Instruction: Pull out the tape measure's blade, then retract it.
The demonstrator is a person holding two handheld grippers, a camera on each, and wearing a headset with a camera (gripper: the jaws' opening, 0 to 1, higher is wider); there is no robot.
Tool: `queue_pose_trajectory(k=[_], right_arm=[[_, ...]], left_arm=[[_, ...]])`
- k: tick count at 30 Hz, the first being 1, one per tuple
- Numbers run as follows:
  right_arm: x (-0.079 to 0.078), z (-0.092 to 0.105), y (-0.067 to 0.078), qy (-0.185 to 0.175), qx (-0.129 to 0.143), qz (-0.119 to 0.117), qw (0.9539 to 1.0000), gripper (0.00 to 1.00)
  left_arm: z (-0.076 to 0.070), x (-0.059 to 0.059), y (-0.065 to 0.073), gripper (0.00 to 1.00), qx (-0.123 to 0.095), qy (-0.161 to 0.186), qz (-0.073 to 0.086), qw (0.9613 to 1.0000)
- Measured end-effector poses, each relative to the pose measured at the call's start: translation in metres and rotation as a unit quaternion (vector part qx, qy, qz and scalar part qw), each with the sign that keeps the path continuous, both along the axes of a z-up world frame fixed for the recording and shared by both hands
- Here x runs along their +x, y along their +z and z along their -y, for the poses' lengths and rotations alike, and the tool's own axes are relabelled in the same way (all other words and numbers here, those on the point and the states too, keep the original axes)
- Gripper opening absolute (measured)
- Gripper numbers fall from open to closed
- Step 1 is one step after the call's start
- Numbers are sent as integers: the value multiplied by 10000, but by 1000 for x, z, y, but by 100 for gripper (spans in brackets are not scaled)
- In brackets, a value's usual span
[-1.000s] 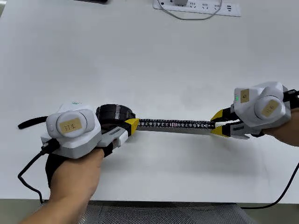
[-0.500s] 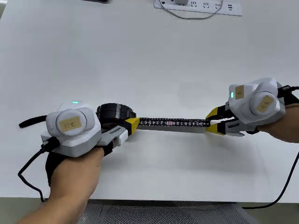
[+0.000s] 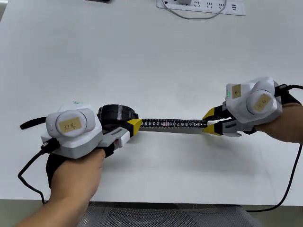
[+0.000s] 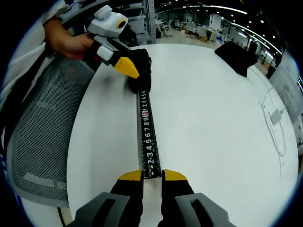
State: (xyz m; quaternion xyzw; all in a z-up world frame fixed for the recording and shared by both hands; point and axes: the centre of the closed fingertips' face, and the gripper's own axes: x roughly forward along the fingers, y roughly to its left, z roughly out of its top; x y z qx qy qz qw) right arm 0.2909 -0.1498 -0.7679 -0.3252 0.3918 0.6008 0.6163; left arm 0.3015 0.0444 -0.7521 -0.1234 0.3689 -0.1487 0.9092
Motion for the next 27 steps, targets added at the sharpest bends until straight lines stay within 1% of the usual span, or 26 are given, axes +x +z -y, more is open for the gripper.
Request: queue_pose_trajectory(k=[7, 16, 27], right_arm=[[0, -12, -4, 78, 46, -37, 10000, 10], [0, -33, -3, 149, 204, -72, 9997, 10], [0, -44, -4, 185, 301, -95, 9993, 10]], left_arm=[[0, 0, 0, 57, -22, 0, -6, 10000], [0, 1, 0, 57, -52, 1, -14, 10000], [0, 1, 0, 57, -73, -3, -7, 10000]])
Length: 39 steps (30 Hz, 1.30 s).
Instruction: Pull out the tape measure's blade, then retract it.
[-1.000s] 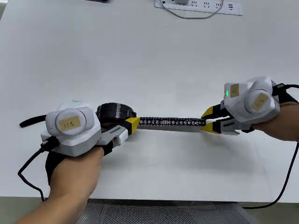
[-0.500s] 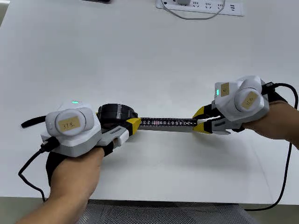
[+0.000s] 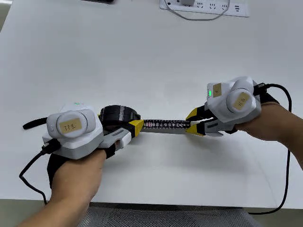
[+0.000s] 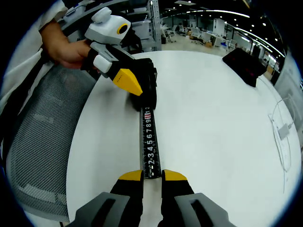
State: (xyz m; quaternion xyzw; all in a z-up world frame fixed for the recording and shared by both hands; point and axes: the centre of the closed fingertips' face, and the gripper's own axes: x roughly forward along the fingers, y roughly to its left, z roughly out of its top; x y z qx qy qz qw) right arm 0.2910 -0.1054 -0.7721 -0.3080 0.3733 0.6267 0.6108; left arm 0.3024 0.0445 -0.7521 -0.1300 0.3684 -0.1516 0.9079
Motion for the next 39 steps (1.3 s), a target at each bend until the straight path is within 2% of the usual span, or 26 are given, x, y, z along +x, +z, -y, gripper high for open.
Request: queue_pose_trajectory(k=[39], right_arm=[[-4, -51, -2, 66, 356, -159, 9992, 10]], left_arm=[[-1, -1, 1, 57, -67, -2, 14, 10000]])
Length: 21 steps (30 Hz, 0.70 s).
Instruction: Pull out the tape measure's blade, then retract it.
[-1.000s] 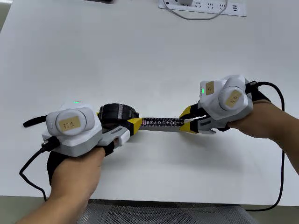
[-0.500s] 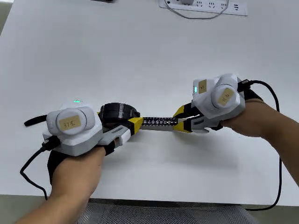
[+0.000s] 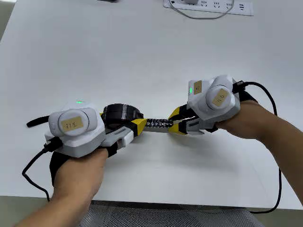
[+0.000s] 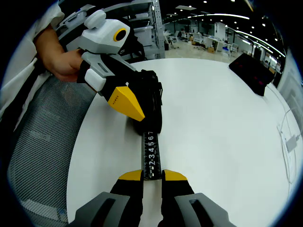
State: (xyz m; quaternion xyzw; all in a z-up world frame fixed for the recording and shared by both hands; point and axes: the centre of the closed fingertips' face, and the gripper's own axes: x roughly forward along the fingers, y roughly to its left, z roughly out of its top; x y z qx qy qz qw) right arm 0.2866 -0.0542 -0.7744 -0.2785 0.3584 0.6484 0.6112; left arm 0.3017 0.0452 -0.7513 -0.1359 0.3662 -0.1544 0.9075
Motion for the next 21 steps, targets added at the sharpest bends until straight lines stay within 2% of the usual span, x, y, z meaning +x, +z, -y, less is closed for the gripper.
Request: queue_pose_trajectory(k=[21], right_arm=[[-2, -20, -4, -9, 135, -56, 9999, 10]], left_arm=[[0, 0, 0, 57, -13, -4, 2, 10000]])
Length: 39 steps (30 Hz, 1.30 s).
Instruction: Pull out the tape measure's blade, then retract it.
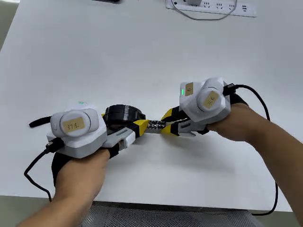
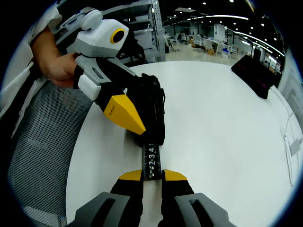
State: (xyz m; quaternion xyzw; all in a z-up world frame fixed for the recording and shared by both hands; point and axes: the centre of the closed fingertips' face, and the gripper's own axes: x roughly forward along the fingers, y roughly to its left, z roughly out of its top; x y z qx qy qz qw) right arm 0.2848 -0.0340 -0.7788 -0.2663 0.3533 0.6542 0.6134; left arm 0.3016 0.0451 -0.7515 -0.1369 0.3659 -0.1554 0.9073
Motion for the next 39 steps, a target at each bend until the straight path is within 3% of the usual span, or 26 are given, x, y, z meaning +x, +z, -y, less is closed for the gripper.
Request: queue_pose_trajectory(k=[22, 27, 39], right_arm=[[1, -8, 1, -153, 139, -44, 9998, 10], [1, -17, 5, -243, 295, -86, 9992, 10], [1, -29, 5, -232, 325, -66, 9992, 10]], left_arm=[[-1, 0, -1, 57, 23, 20, -37, 10000], [-1, 1, 0, 57, -33, 67, -65, 10000], [-1, 1, 1, 57, -109, 71, -59, 9999]])
